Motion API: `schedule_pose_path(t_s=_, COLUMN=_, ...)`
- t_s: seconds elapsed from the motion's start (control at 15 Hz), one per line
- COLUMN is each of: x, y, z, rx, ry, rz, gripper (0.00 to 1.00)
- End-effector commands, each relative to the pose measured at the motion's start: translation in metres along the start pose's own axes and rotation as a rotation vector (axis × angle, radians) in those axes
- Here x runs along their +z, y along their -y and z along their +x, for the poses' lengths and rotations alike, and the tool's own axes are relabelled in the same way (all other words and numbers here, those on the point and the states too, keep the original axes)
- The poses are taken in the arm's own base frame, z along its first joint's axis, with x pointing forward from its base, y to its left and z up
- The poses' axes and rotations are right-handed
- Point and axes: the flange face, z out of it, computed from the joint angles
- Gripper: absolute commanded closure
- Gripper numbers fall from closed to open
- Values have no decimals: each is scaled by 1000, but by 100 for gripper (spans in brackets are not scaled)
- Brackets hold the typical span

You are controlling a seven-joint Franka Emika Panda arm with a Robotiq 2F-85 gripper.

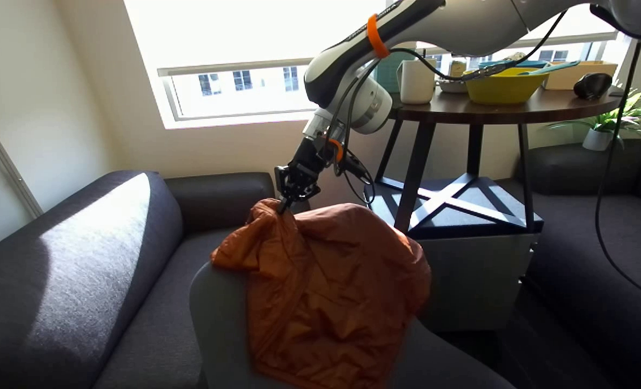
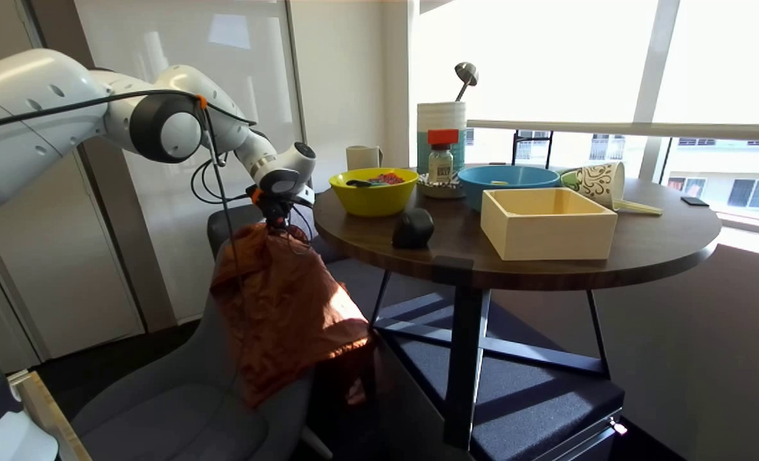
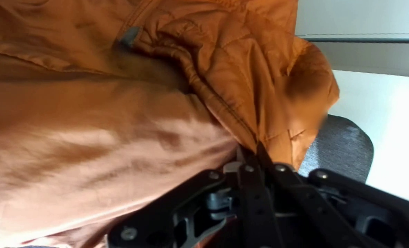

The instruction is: Put the orange jersey on the seat of the chair

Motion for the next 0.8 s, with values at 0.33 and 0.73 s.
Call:
schedule_pose_path(t_s=0.33, x=-66, y=45, z=7, rx=-104, ry=-132, rz=167, gripper=99)
schedule_pose_path(t_s=0.73, x=-169, y=67, z=-20, rx=-206, ry=-363, rz=242, gripper=99)
